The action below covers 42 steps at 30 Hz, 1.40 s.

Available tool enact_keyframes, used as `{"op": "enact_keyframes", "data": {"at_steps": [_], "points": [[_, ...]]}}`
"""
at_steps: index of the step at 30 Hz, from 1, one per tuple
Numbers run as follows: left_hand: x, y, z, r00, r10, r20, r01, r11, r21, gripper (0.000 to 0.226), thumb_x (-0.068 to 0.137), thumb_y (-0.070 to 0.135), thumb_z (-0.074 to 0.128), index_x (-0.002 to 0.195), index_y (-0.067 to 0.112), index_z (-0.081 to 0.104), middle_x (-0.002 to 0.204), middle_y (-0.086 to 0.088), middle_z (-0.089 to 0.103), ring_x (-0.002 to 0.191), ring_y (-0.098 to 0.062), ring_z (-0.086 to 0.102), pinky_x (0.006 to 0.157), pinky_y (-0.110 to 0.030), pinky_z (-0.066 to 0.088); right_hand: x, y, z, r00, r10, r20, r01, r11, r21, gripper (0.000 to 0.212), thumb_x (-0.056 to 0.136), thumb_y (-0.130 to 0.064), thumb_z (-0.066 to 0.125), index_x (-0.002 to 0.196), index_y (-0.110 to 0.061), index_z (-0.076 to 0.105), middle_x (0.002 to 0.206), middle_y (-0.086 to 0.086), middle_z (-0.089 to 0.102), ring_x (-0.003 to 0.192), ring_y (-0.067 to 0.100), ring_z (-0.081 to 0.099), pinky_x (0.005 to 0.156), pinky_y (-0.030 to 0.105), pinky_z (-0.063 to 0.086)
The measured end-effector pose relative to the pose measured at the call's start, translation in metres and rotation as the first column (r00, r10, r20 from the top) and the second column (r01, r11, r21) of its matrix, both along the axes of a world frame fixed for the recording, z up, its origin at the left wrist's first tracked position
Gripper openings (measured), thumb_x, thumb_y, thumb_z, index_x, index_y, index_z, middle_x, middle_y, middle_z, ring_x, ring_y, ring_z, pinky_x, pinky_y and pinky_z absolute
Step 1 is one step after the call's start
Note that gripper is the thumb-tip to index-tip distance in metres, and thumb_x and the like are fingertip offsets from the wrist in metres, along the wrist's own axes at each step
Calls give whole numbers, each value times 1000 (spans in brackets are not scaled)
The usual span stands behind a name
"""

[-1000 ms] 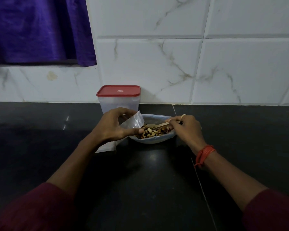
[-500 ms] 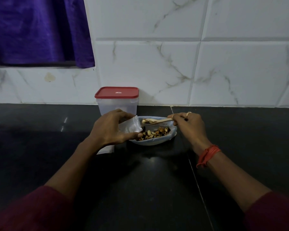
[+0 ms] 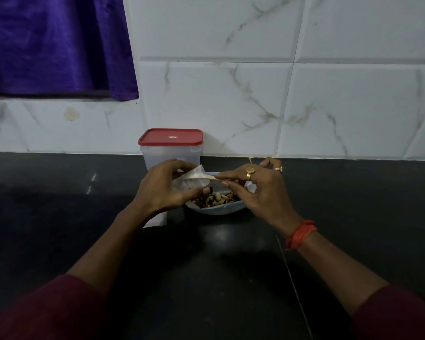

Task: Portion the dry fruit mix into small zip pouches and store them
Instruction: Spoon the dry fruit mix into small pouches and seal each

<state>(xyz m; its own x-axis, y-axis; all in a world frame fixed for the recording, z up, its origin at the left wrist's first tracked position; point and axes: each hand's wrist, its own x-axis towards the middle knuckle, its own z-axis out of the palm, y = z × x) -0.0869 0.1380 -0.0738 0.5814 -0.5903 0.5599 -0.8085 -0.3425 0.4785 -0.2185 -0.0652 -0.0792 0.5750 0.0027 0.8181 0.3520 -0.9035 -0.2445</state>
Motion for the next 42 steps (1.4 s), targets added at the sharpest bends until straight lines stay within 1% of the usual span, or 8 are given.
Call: {"op": "enact_keyframes", "data": {"at_steps": [6,13,18,25,32,34,37,42], "points": [[5,2,0,999,-9,-50,8,1000,-12,83,60,72,74,126,22,67,116,10,69,94,0,61,74,-17,47,-3,0,0,1000,-9,-1,10,992,129,23,90,-28,68,110,-35,74,86,-18,74,80,-12,53,79,34,31],[11,8,-4,999,46,1,-46,998,41,71,69,42,89,131,19,64,125,4,68,100,-5,59,82,-20,50,-6,-12,7,998,-68,14,59,934,352,21,85,-38,61,98,-34,77,83,-14,75,76,5,70,81,53,54],[8,3,-3,990,16,-143,-21,999,-37,67,71,49,83,127,18,65,119,4,68,97,-8,65,72,-13,48,-9,-19,2,998,-55,0,54,982,181,15,78,-31,68,89,-33,76,61,-14,66,63,6,59,80,47,45],[10,5,-1,984,-12,-178,12,1000,3,65,71,45,84,128,21,64,121,5,65,92,-11,66,71,-19,53,-5,-24,-7,994,-113,6,112,981,-155,13,83,-28,68,92,-26,77,75,-12,69,69,2,62,98,40,32],[12,8,-4,972,-51,-229,77,991,107,87,59,56,81,135,19,59,118,3,68,87,-11,67,75,-19,55,-8,-29,-6,980,-195,44,195,981,4,18,86,-30,61,92,-23,77,75,-12,71,67,2,63,101,41,34],[12,8,-3,971,-59,-231,85,991,104,87,59,55,82,135,19,58,120,2,68,91,-13,67,79,-27,58,-8,-31,-9,974,-228,-4,228,973,-19,22,88,-32,58,94,-23,77,75,-11,71,68,3,63,103,41,33],[11,7,-4,971,-65,-229,88,992,92,81,65,45,86,136,19,58,123,6,65,100,-8,63,76,-13,51,-6,-31,-16,963,-244,-115,236,969,-78,27,88,-36,55,97,-26,78,76,-12,73,70,4,65,105,41,33],[11,8,-3,965,-69,-252,96,991,94,84,62,51,83,136,22,56,122,7,64,100,-3,61,78,-12,49,-2,-27,-16,957,-142,-251,157,987,41,22,92,-27,58,105,-29,76,71,-12,71,71,-2,60,100,33,30]]}}
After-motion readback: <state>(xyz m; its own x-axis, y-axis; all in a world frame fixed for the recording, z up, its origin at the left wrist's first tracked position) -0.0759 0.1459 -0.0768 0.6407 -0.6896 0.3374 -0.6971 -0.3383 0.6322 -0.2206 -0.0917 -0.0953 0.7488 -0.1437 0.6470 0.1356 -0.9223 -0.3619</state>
